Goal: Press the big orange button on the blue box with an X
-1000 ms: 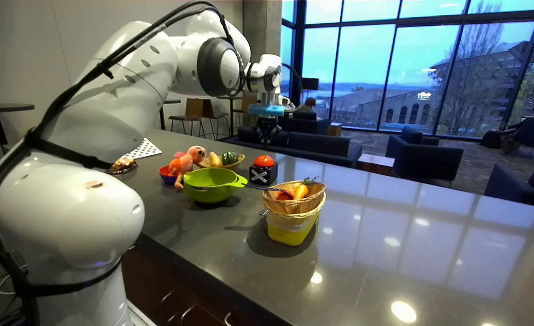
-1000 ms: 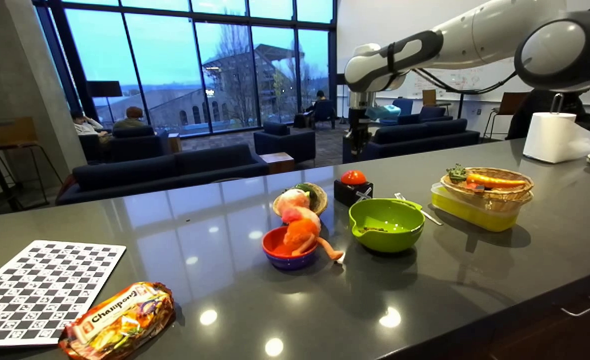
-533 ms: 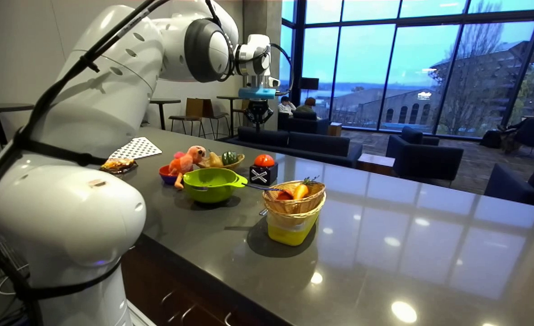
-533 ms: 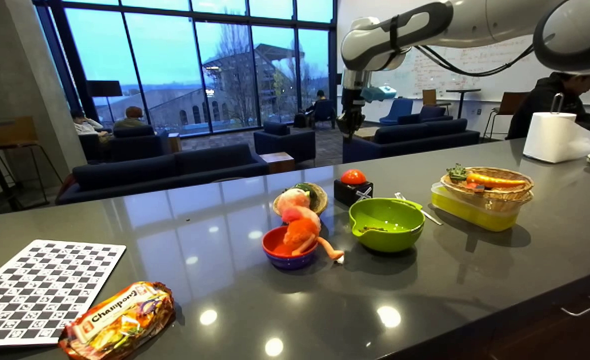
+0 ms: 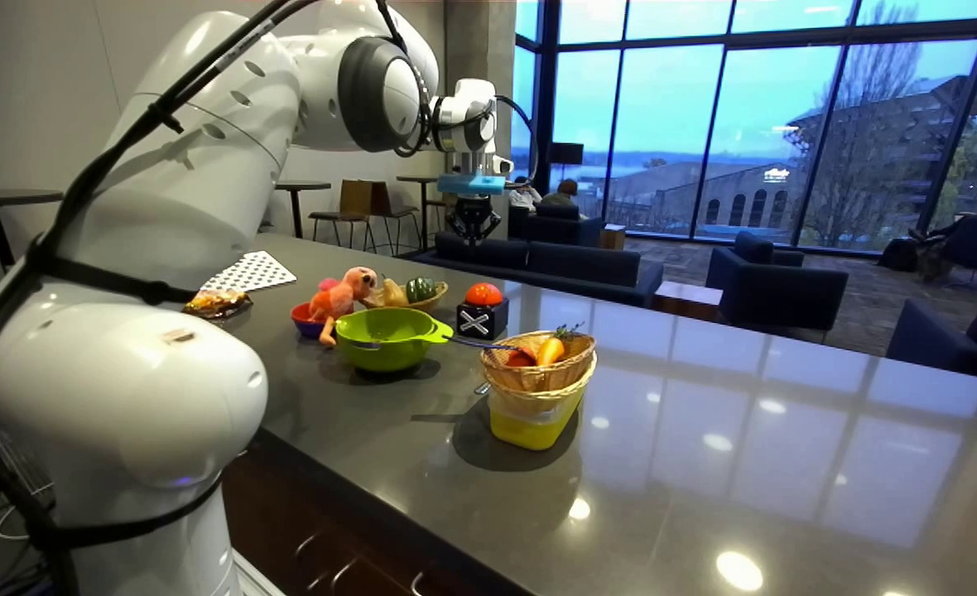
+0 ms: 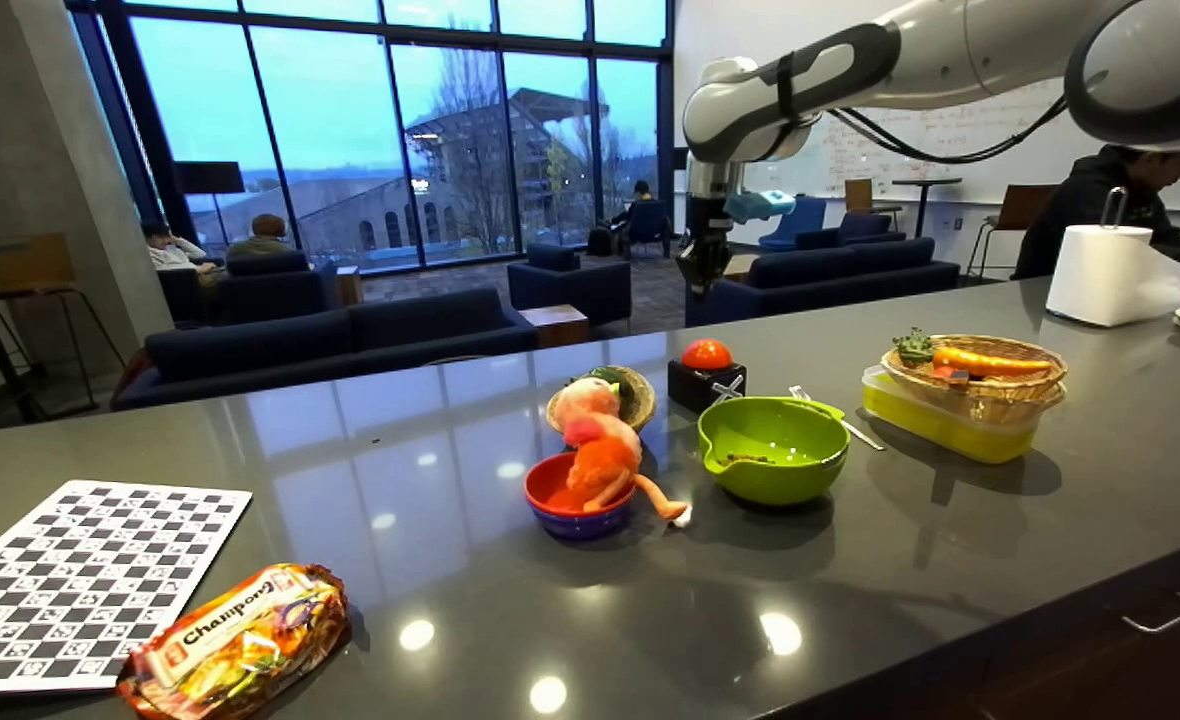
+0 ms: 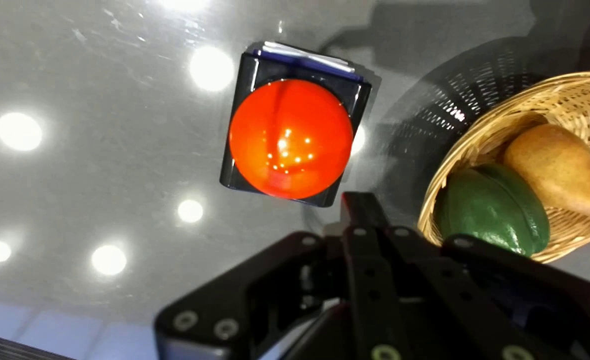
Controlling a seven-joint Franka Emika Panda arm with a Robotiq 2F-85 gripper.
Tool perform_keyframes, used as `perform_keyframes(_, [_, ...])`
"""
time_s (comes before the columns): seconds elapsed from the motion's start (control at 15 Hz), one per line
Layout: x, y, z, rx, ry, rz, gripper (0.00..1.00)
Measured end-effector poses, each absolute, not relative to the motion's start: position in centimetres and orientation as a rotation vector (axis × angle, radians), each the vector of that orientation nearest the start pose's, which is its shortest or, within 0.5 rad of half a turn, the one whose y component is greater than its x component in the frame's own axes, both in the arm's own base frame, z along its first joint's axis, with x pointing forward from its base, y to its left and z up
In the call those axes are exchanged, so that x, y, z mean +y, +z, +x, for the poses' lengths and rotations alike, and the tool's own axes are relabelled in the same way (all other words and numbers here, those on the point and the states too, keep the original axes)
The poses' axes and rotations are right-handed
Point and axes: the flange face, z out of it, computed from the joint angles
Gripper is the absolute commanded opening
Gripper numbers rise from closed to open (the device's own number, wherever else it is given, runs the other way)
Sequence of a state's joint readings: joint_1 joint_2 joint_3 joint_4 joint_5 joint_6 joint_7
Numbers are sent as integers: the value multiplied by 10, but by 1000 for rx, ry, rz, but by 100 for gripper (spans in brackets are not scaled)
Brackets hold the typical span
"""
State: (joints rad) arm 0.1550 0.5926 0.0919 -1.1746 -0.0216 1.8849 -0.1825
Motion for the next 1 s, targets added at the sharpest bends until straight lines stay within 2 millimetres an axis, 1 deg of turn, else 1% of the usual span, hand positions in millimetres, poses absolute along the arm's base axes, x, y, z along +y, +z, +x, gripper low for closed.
perform_keyframes(0.27, [152, 445, 723, -628, -153, -3057, 0])
perform_keyframes(1.0, [138, 416, 730, -598, -91, -3068, 0])
